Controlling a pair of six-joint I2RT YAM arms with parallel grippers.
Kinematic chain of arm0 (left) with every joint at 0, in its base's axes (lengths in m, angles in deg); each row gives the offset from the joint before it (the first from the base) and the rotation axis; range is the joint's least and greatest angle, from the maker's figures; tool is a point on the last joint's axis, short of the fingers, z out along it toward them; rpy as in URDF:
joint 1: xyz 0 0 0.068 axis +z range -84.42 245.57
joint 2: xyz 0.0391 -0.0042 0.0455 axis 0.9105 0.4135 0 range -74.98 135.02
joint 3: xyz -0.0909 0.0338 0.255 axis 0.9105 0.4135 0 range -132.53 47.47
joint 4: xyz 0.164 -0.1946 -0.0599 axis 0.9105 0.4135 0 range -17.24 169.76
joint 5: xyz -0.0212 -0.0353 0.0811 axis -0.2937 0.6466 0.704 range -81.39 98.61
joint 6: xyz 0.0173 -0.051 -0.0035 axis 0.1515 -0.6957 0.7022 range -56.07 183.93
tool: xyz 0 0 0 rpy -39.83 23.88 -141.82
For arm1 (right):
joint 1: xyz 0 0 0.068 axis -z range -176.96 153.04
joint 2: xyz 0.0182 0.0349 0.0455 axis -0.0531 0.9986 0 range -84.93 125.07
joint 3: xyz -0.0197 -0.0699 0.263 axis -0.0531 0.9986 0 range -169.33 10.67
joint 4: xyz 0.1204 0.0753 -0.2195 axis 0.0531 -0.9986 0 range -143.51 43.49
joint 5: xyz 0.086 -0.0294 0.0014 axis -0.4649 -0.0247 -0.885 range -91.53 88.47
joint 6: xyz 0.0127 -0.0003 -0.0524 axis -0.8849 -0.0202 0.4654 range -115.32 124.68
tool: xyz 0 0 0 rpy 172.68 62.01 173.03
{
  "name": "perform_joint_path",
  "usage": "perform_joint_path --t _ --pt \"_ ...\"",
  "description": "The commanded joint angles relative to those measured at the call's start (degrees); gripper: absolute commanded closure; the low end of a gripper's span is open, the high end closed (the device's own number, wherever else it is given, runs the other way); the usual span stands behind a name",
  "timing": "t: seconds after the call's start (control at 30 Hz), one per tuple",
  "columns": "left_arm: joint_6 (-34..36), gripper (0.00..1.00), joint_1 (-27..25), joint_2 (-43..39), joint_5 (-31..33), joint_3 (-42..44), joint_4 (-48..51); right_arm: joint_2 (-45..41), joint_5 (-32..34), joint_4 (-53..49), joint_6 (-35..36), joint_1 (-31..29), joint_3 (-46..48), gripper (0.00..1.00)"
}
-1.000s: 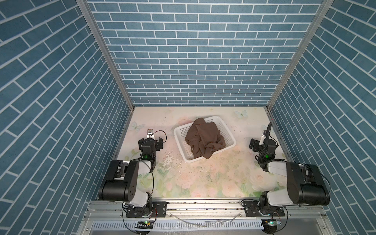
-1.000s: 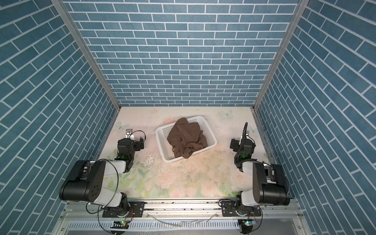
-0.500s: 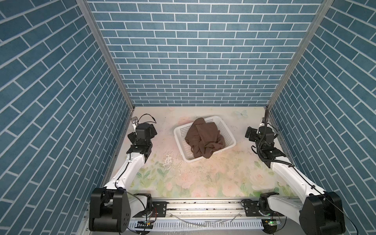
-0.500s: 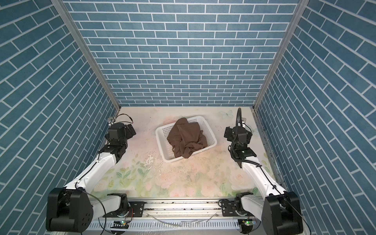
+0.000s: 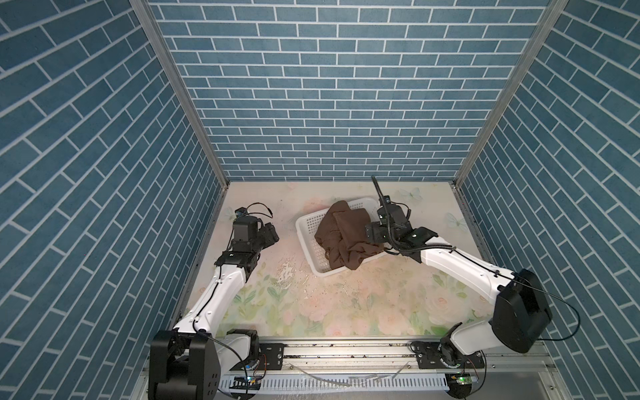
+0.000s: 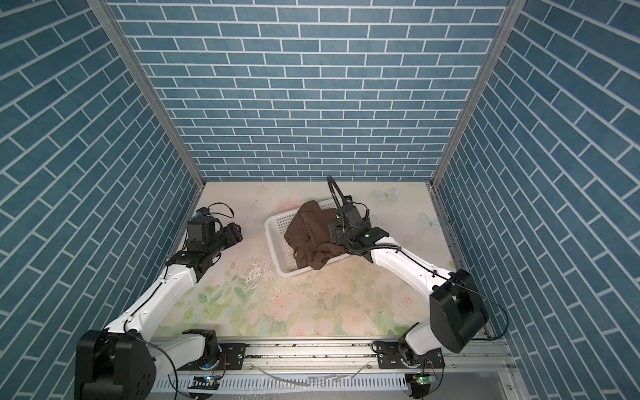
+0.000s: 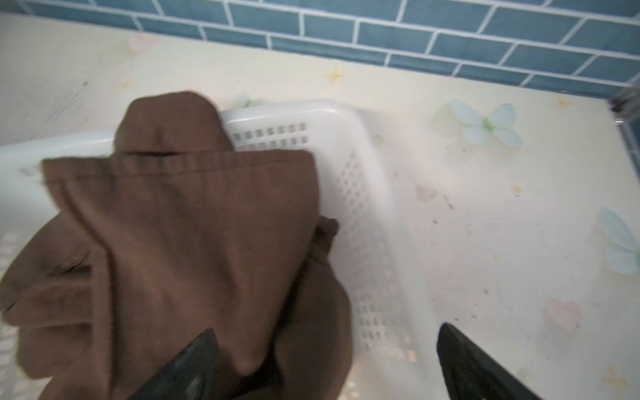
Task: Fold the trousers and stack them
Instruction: 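Reach both grippers into the white basket and grasp the brown trousers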
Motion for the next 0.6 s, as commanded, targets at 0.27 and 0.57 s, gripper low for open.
perform_joint_path --t 0.27,0.57 --pt "-3.5 0.31 -8.59 9.96 -11.14 -2.09 -2.53 17.86 -13.69 -2.58 -1.41 -2.44 -13.3 0.01" --pt "-4.73 0.43 -22.42 21.67 -7.15 -9.13 -2.55 29.93 -14.89 0.58 -1.85 -1.55 -18.88 0.27"
